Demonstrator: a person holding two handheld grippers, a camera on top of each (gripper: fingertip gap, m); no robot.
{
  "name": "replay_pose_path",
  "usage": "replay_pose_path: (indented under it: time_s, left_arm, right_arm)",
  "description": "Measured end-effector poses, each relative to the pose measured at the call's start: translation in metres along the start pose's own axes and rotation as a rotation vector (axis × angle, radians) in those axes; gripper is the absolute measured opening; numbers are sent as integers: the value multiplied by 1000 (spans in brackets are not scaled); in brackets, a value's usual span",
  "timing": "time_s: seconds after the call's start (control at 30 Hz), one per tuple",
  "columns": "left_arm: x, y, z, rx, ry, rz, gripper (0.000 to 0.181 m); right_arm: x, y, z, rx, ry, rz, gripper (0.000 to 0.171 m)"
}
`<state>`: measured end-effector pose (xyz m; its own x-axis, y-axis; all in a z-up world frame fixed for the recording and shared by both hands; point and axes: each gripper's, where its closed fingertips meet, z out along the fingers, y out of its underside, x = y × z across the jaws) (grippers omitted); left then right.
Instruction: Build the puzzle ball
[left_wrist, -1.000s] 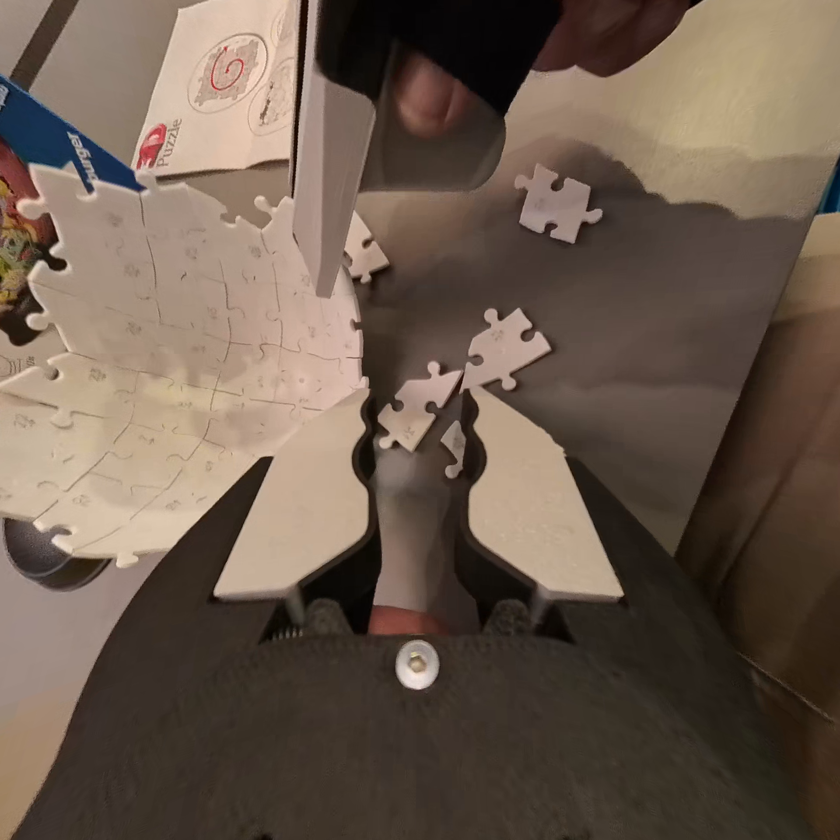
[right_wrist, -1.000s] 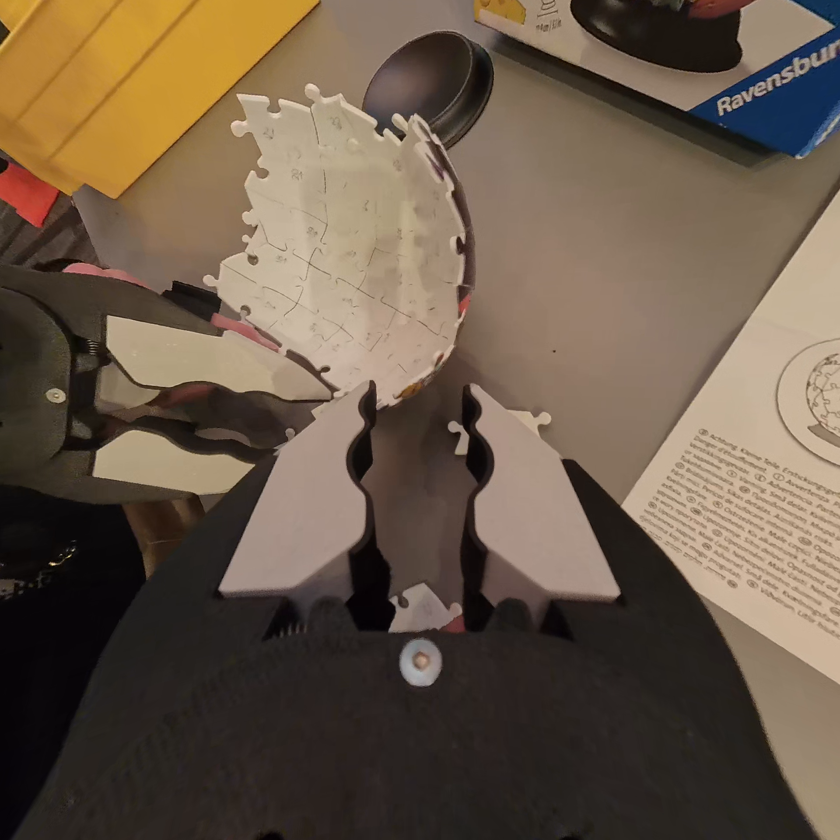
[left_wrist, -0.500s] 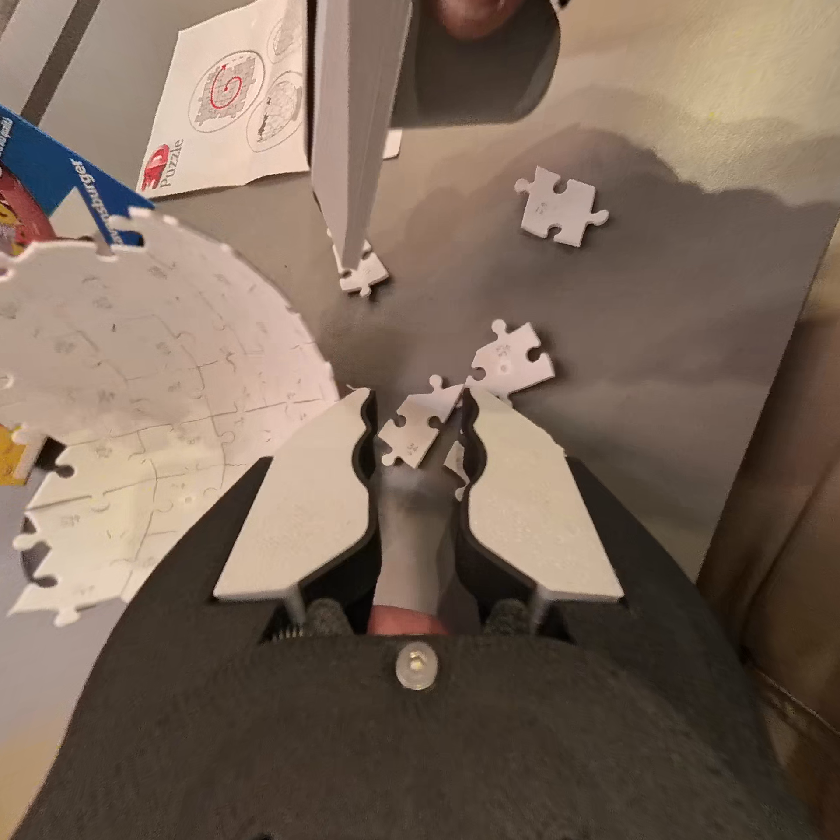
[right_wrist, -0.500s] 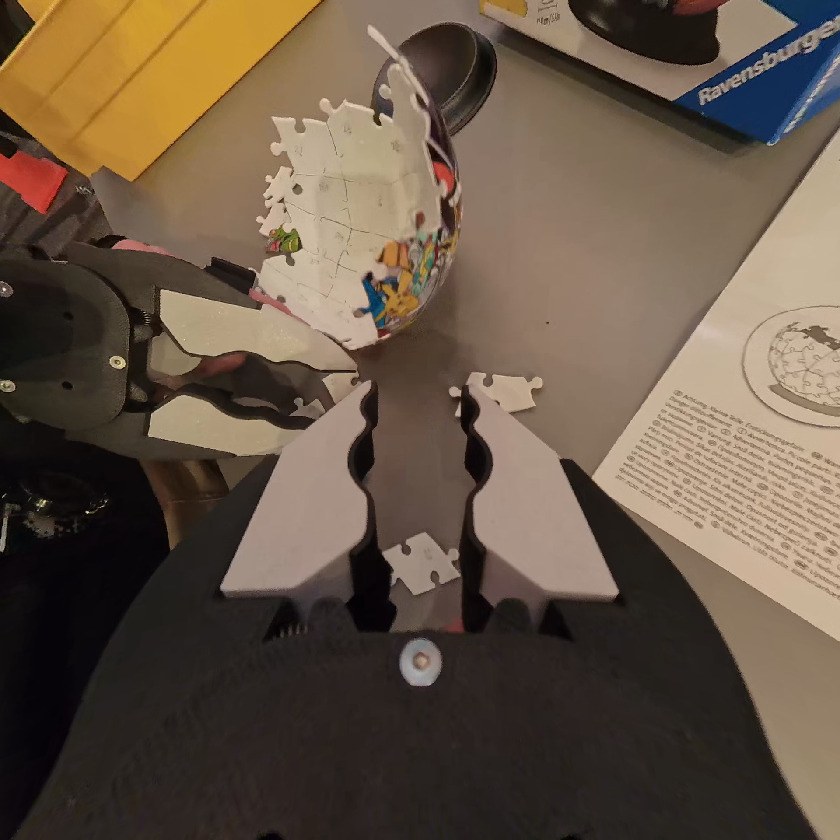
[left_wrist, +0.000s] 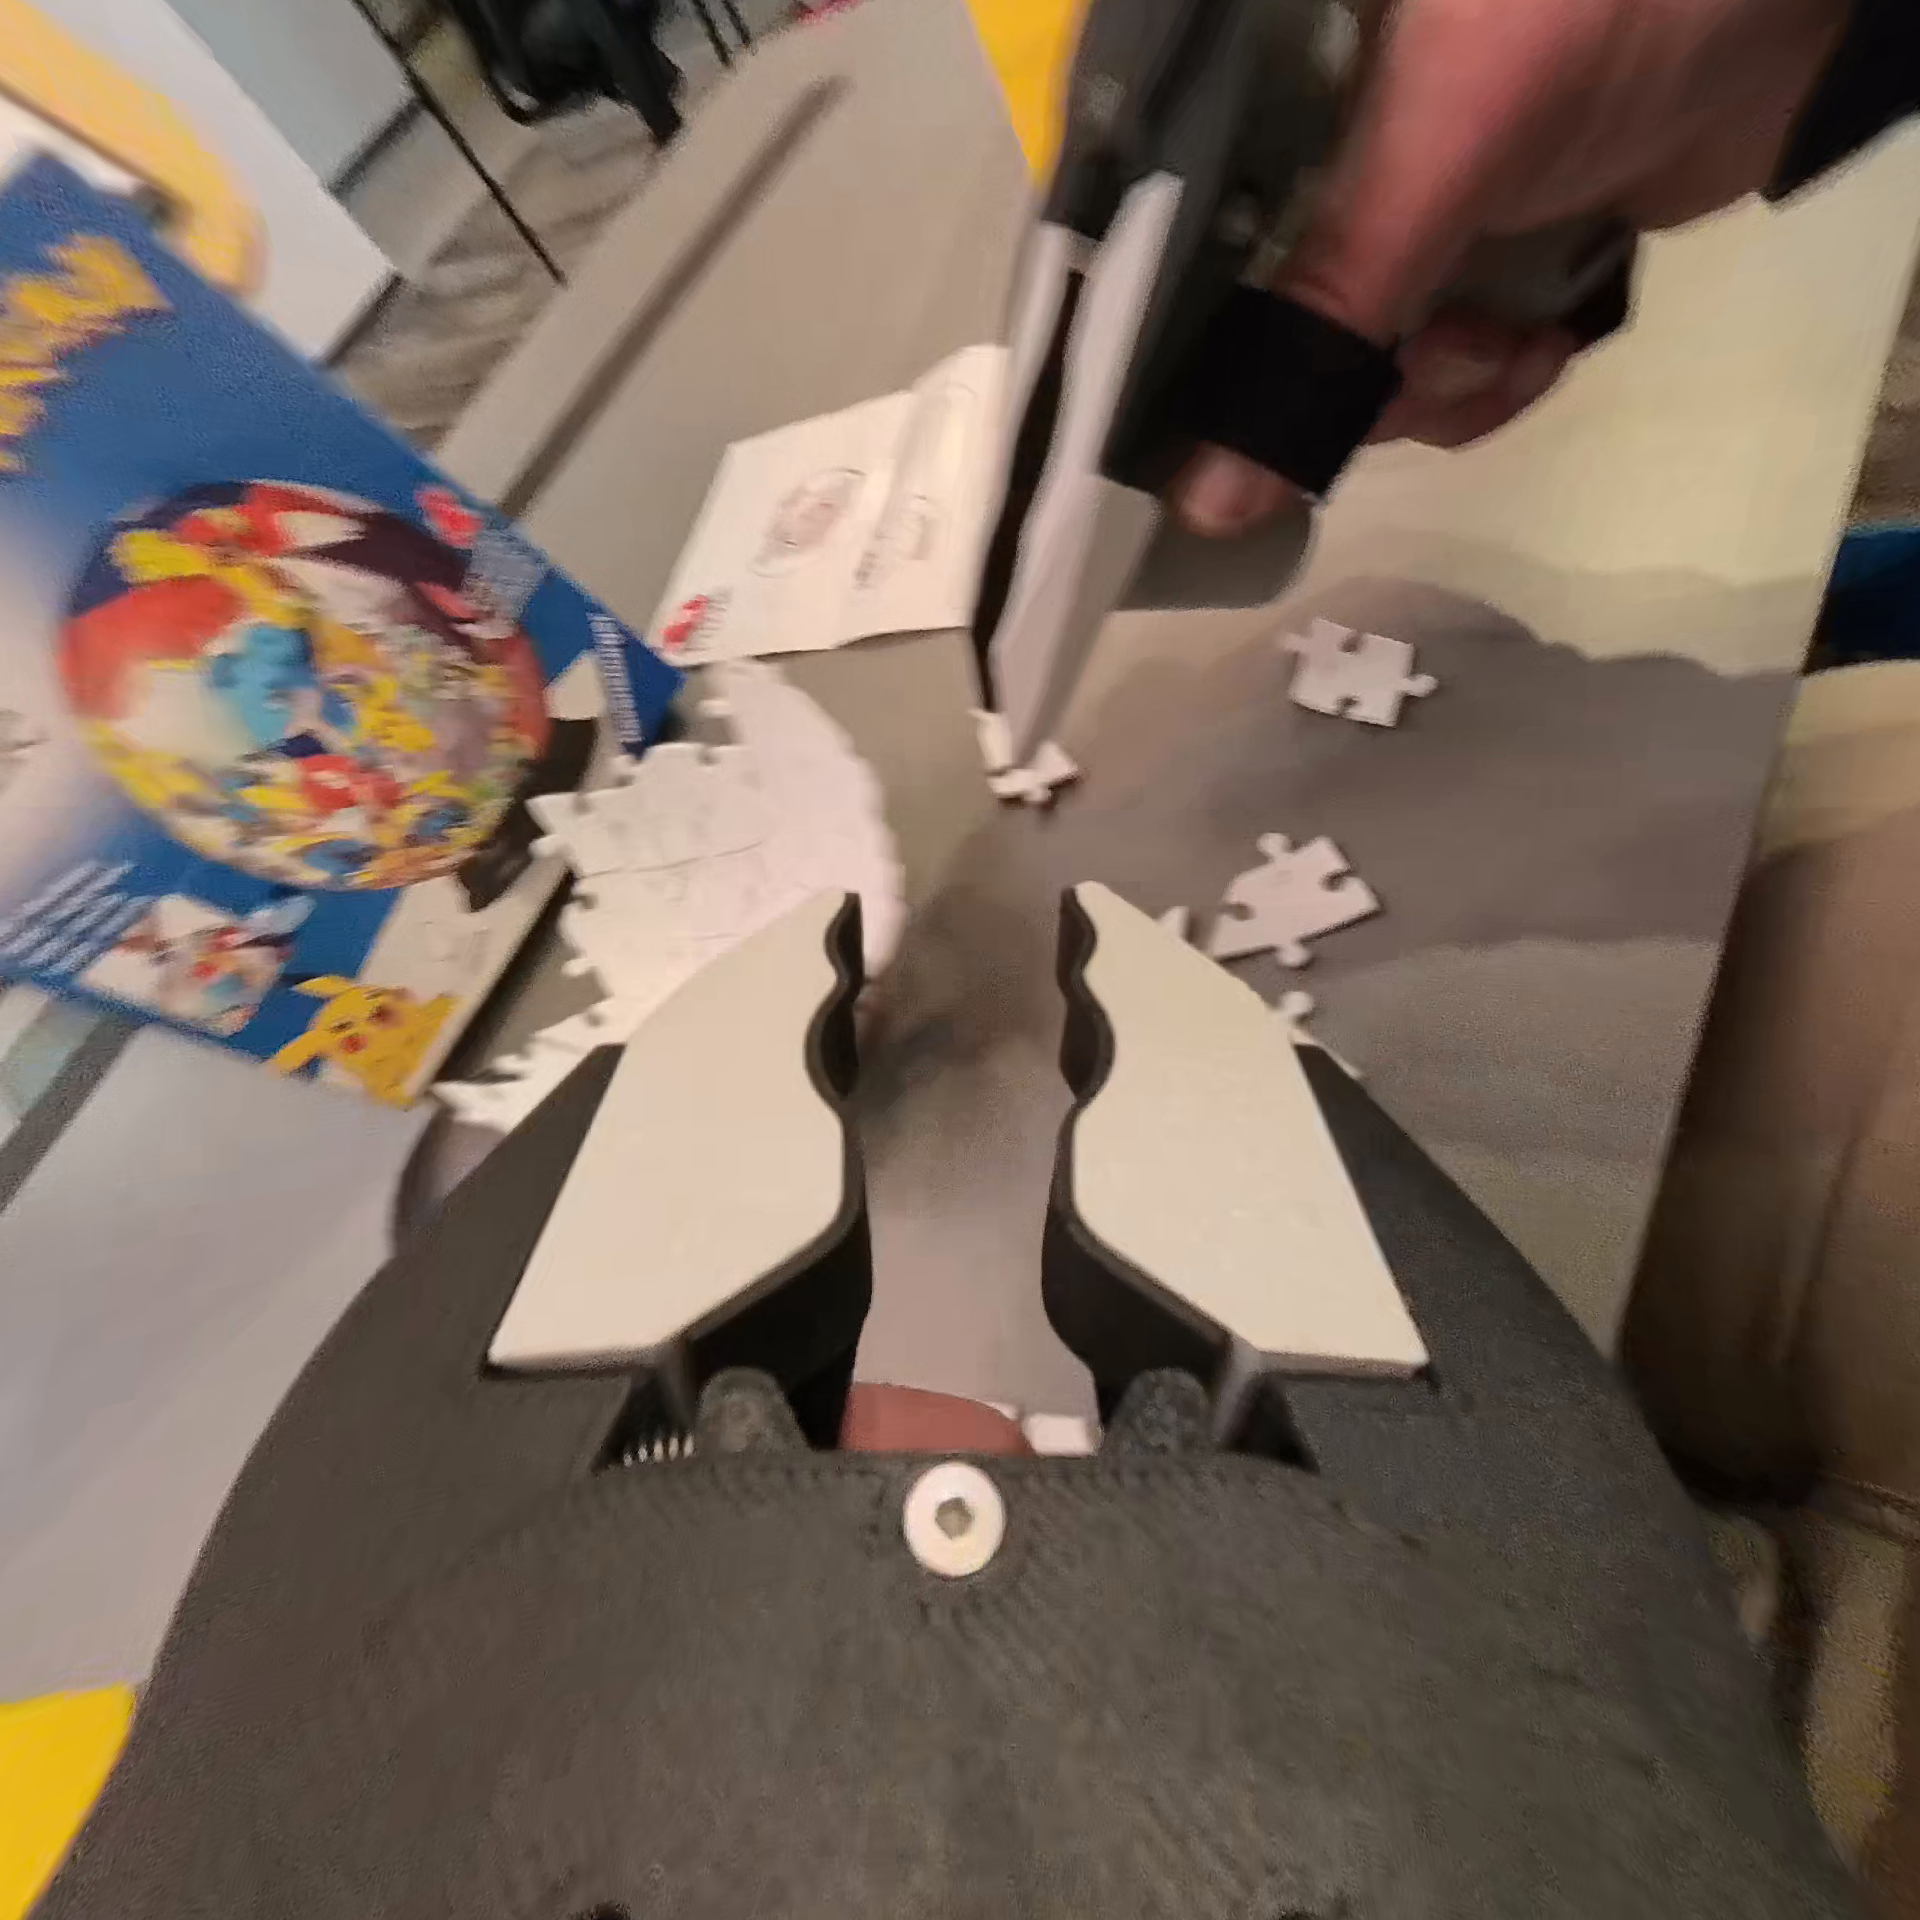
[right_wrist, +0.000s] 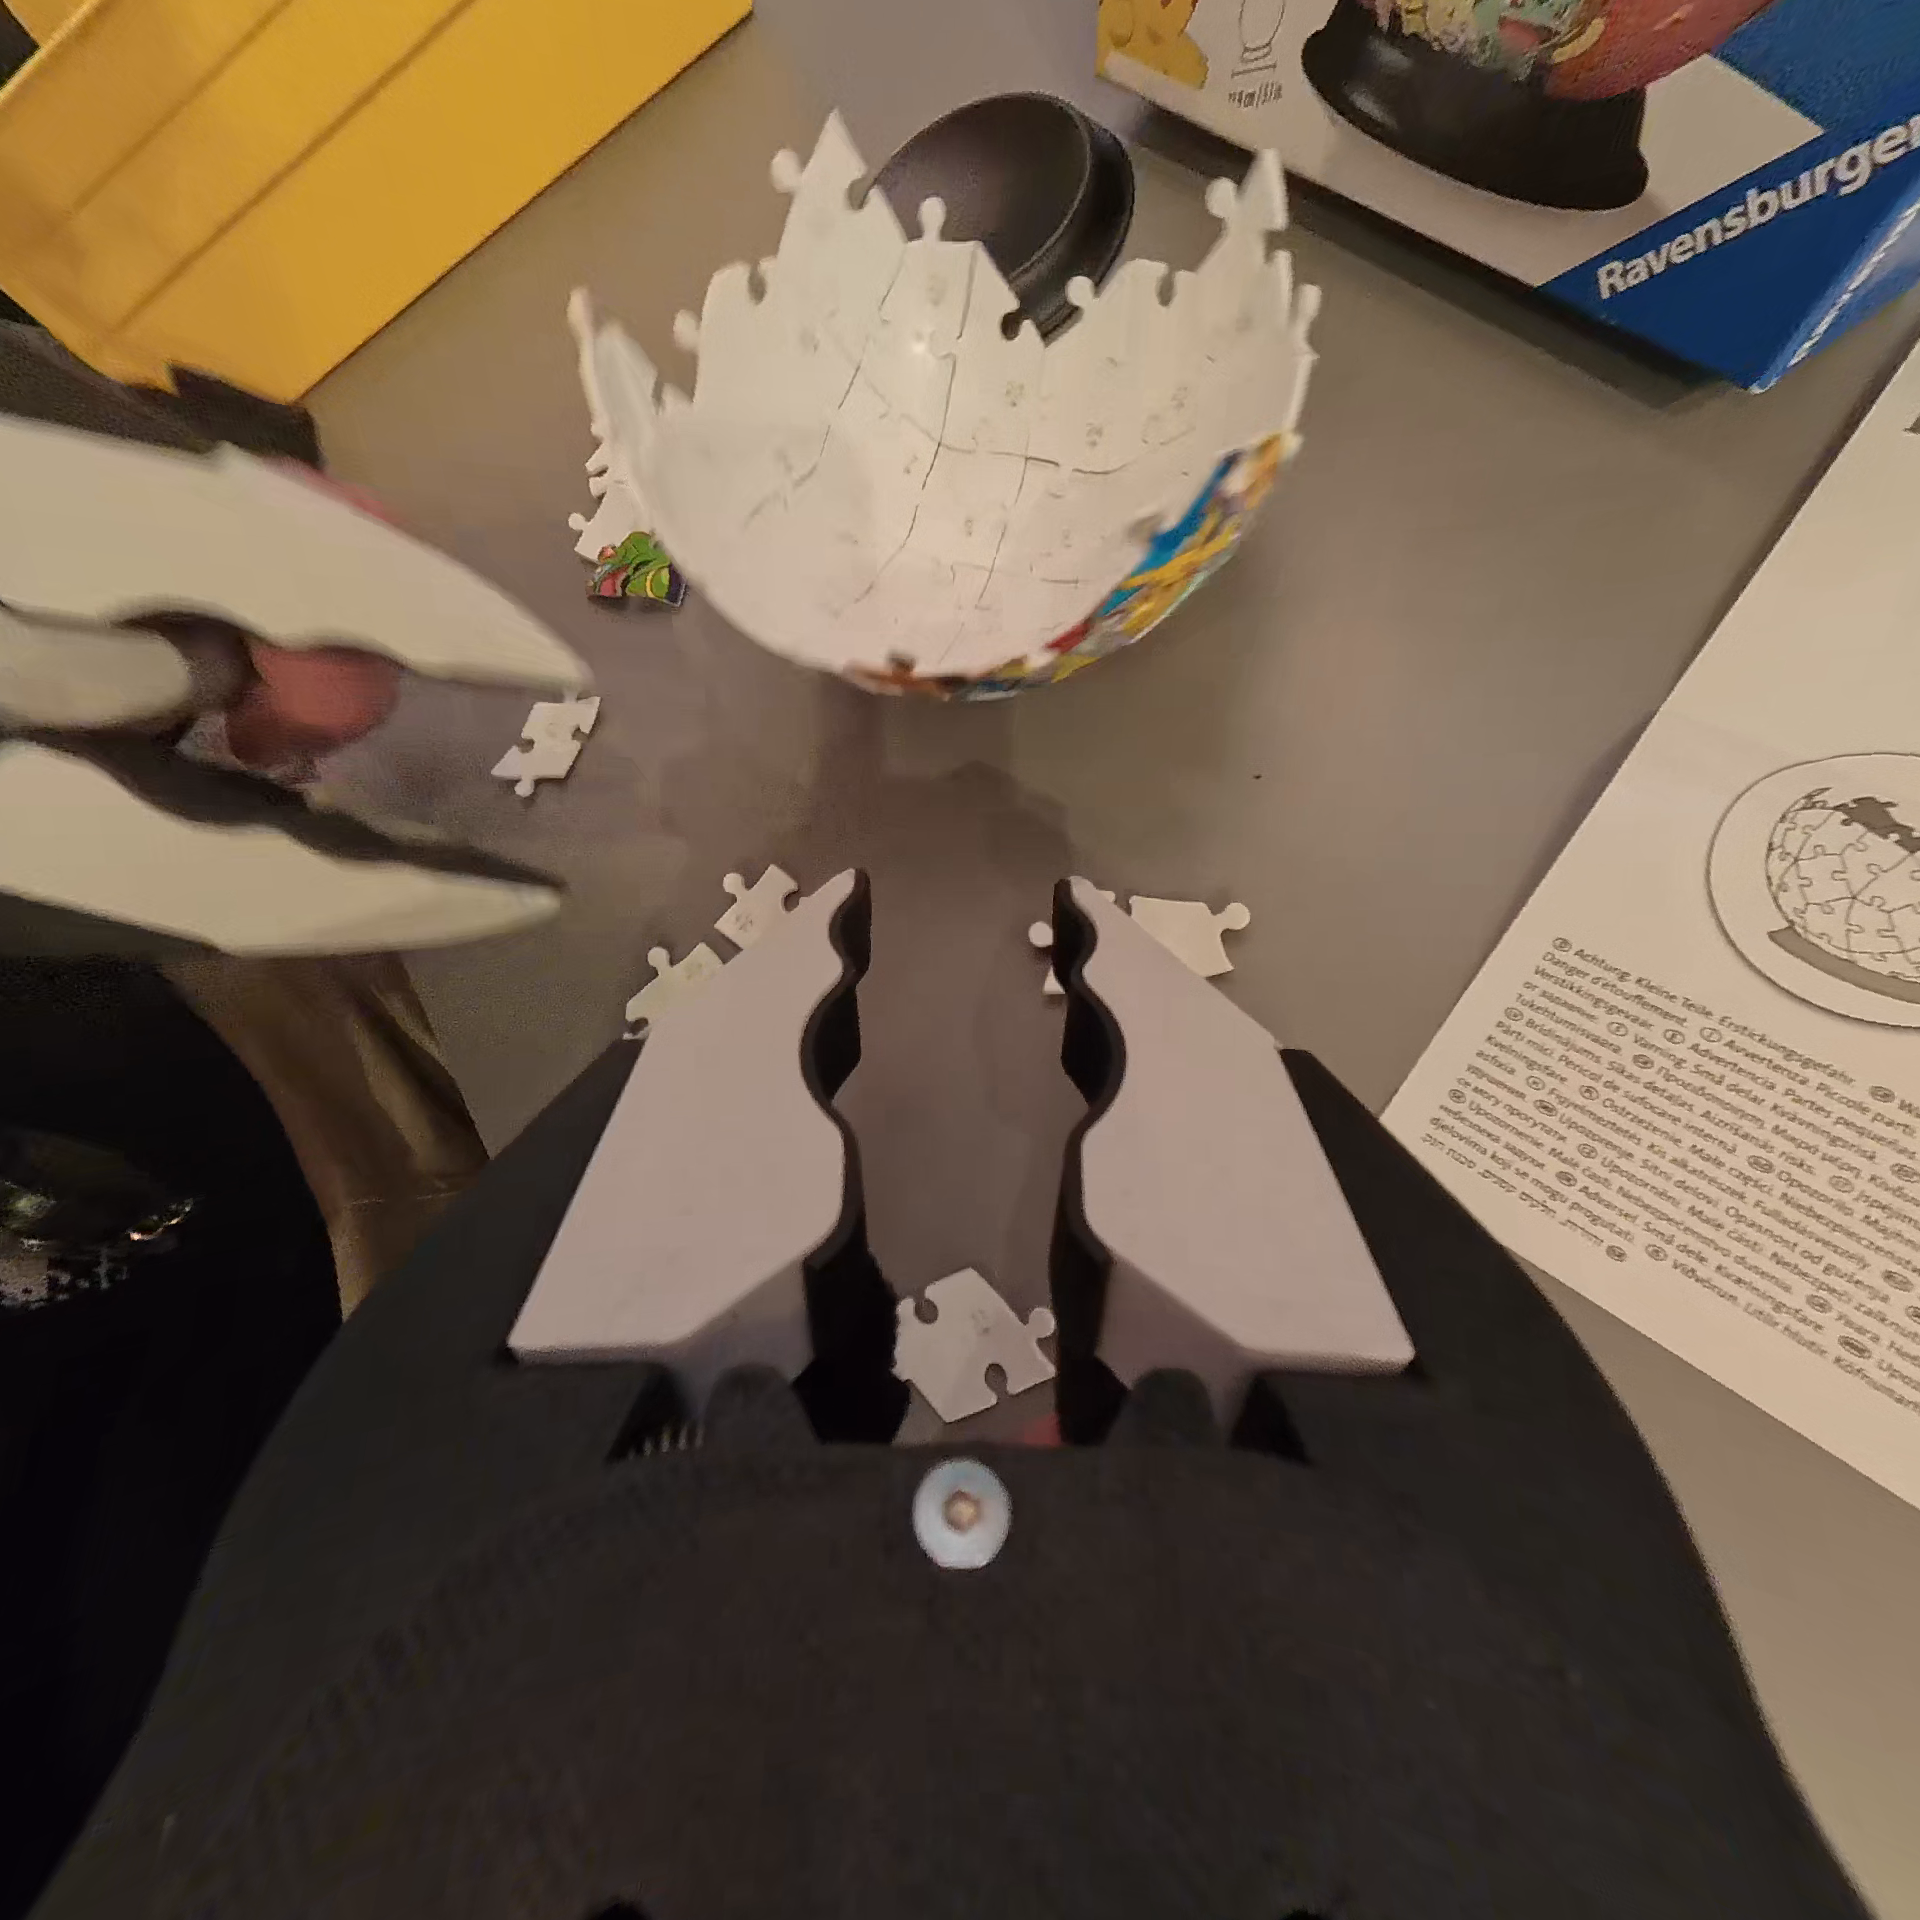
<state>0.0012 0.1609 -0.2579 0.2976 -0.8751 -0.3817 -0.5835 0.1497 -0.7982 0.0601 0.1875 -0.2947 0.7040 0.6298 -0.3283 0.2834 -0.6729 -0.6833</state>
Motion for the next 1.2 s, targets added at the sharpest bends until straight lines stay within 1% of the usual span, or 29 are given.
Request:
replay_pose_path:
  time_s: [0.07,0.13,0.2,0.27,0.33,0.47,0.53,0.67,0.77,0.93,1.03,1.2]
  left_arm:
    - [-29,6,-12,15,-76,-39,37]
    - [-52,24,-15,-21,-105,-87,41]
    - [-57,40,-11,-51,-58,-133,40]
    - [-52,49,-1,-72,-5,-152,39]
    - [-39,47,7,-53,48,-171,36]
    - [-25,39,14,-46,75,-130,33]
    - [-19,35,14,-32,103,-150,33]
    - [-6,29,17,-39,114,-92,34]
    - [3,27,20,-46,147,-103,33]
    - [17,23,13,-39,203,-23,32]
    - [19,25,10,-36,220,-10,32]
    - [14,15,0,19,223,-4,32]
  right_arm:
    - [0,0,1,3,-1,7,33]
    - [-1,2,5,-5,-6,12,34]
    - [-3,1,9,-4,-9,13,33]
    - [-4,-4,14,11,-8,18,34]
    - [-4,-8,20,24,-21,37,34]
    - [0,-10,25,30,-34,80,35]
    - [1,-10,24,32,-33,89,34]
    - [9,-8,16,43,-27,115,35]
    - [9,-6,10,33,-29,113,35]
    - [-5,-14,5,55,-48,84,34]
    - [-3,-16,10,59,-34,94,35]
    - [5,-17,9,70,-11,125,35]
